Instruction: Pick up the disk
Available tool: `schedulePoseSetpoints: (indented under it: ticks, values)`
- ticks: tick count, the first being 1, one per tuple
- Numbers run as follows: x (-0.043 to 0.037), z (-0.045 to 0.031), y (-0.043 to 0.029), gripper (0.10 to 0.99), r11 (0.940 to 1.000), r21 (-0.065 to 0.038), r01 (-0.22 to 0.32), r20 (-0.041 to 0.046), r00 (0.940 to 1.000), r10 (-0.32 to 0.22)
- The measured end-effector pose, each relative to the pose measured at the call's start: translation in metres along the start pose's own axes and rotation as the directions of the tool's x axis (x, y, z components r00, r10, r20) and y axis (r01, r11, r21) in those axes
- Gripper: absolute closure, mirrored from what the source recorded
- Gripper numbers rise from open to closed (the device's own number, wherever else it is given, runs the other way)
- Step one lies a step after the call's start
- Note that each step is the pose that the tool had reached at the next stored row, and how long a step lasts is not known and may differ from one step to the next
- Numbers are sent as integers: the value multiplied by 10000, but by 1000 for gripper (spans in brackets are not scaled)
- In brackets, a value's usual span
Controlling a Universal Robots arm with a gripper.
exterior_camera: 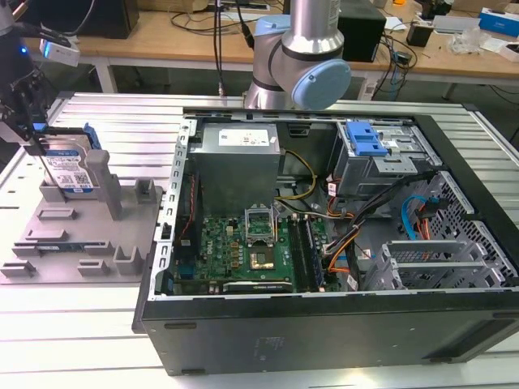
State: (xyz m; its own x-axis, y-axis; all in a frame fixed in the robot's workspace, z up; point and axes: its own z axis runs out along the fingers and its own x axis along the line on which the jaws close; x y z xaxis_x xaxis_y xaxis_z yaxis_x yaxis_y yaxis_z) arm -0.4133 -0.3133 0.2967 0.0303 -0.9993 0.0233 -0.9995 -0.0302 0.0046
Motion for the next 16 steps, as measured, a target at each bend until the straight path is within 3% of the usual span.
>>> schedulePoseSetpoints:
  ticks: [16]
  values:
    - [-18,-1,0,647,10000,-1,-2,0,10000,2]
